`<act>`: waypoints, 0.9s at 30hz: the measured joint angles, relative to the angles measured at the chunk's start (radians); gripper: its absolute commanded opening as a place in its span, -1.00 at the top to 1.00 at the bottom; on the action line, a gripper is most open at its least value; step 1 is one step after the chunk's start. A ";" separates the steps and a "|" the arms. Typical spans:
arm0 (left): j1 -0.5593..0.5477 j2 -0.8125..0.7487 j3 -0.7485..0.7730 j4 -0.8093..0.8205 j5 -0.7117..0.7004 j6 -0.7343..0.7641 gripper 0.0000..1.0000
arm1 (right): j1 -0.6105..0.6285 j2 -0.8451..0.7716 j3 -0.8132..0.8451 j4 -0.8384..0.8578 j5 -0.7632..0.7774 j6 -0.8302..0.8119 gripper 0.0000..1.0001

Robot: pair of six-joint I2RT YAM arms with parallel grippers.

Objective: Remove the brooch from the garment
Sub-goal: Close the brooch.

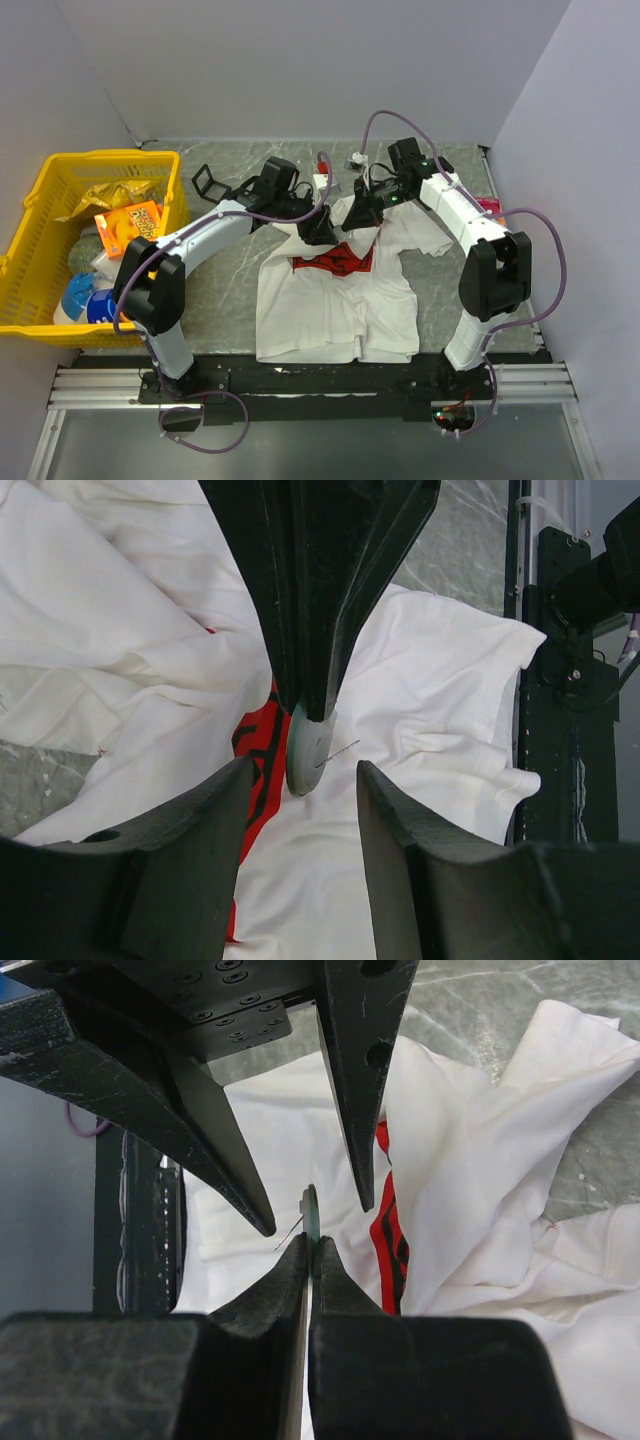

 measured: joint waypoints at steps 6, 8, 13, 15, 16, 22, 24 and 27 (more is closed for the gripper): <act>0.000 0.000 0.000 0.001 0.019 -0.013 -0.05 | 0.000 0.000 0.000 0.000 0.001 0.000 1.00; 0.000 0.000 0.000 0.004 0.025 -0.021 -0.07 | 0.000 0.000 0.000 0.000 0.002 0.000 1.00; 0.000 0.000 0.000 0.008 0.027 -0.031 -0.04 | 0.007 0.001 0.000 0.000 0.006 -0.001 1.00; 0.000 0.000 0.000 0.008 0.027 -0.033 -0.01 | 0.009 0.002 0.000 0.000 0.008 -0.003 1.00; 0.000 0.000 0.000 0.009 0.027 -0.034 0.05 | 0.011 0.002 0.000 0.000 0.009 -0.004 1.00; 0.000 0.000 0.000 0.016 0.026 -0.047 0.08 | 0.020 0.004 0.000 -0.002 0.012 -0.008 1.00; 0.000 0.000 0.000 0.016 0.026 -0.048 0.08 | 0.022 0.006 0.000 -0.003 0.013 -0.011 1.00; 0.000 0.000 0.000 0.016 0.026 -0.048 0.08 | 0.022 0.011 0.000 -0.003 0.014 -0.016 1.00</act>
